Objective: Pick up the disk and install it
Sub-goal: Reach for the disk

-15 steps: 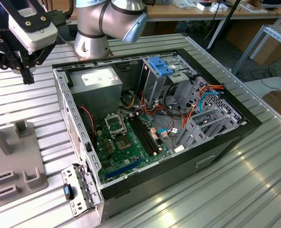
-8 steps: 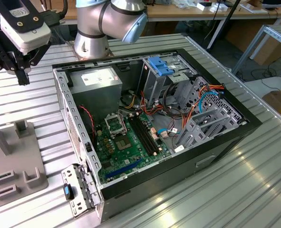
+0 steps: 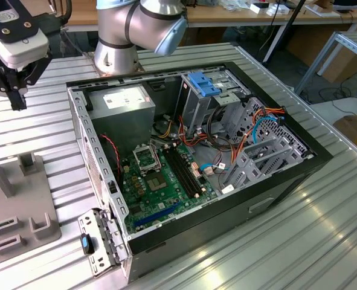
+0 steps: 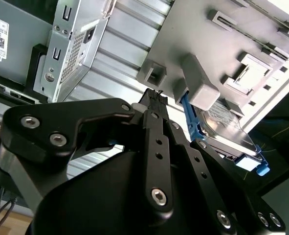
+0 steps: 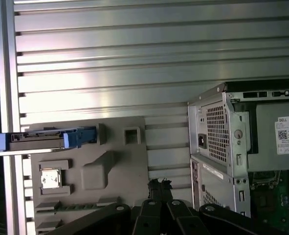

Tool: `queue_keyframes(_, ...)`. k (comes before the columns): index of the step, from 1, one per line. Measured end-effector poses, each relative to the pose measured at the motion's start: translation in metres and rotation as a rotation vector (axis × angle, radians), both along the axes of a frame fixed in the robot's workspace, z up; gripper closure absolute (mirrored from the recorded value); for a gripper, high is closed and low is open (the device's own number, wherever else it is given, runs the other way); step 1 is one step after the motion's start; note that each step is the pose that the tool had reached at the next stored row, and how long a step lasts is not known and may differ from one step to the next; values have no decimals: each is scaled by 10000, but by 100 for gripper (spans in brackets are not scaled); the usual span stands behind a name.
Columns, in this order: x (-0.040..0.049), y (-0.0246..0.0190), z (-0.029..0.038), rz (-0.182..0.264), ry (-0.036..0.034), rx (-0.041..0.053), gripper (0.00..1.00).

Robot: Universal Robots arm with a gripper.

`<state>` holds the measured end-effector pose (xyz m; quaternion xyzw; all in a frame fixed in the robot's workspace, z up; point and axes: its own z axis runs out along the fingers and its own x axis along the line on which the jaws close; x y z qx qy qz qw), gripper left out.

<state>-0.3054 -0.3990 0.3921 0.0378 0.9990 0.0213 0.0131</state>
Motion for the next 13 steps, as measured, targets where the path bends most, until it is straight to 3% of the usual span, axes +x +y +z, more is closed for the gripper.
queue_keyframes(6, -244, 0, 0, 0, 0, 0, 89)
queue_keyframes(13, -253, 0, 0, 0, 0, 0, 89)
